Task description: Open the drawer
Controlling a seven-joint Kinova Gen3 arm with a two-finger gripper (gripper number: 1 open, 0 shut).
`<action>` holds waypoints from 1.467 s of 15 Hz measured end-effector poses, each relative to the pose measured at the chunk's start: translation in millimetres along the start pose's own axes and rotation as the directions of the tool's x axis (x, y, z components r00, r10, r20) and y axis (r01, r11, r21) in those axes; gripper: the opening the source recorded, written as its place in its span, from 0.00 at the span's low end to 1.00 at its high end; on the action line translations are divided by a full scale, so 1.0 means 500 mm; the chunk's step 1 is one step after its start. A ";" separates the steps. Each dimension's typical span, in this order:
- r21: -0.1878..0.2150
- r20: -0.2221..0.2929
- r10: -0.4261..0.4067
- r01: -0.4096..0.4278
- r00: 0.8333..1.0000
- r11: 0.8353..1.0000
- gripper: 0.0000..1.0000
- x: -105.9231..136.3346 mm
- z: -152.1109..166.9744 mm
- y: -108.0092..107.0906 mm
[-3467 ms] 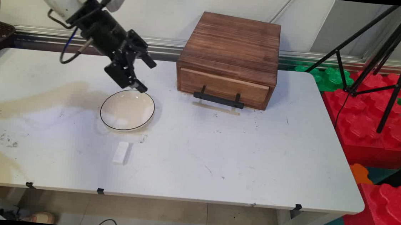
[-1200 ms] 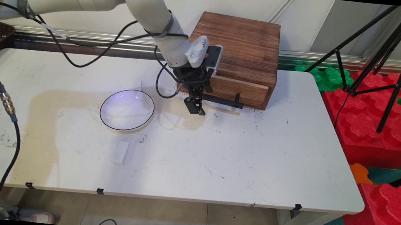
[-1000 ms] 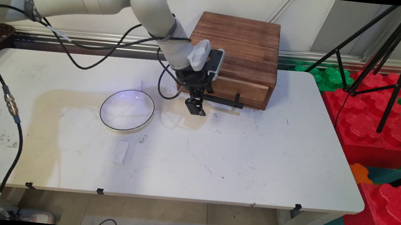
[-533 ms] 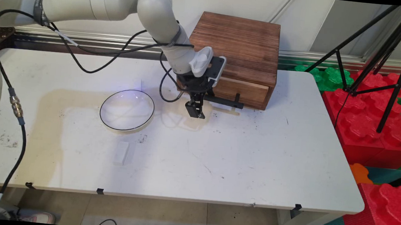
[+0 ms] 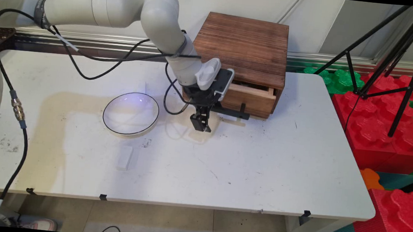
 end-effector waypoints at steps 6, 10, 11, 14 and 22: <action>-0.035 -0.016 0.013 -0.014 1.000 0.999 1.00 0.025 -0.004 0.070; -0.063 -0.029 0.018 -0.020 0.999 0.998 1.00 0.043 -0.010 0.127; -0.069 -0.033 0.019 -0.021 0.999 0.997 1.00 0.048 -0.012 0.139; -0.082 -0.041 0.019 -0.023 0.999 0.996 1.00 0.058 -0.017 0.169; -0.129 -0.066 0.014 -0.023 0.998 0.991 1.00 0.088 -0.034 0.262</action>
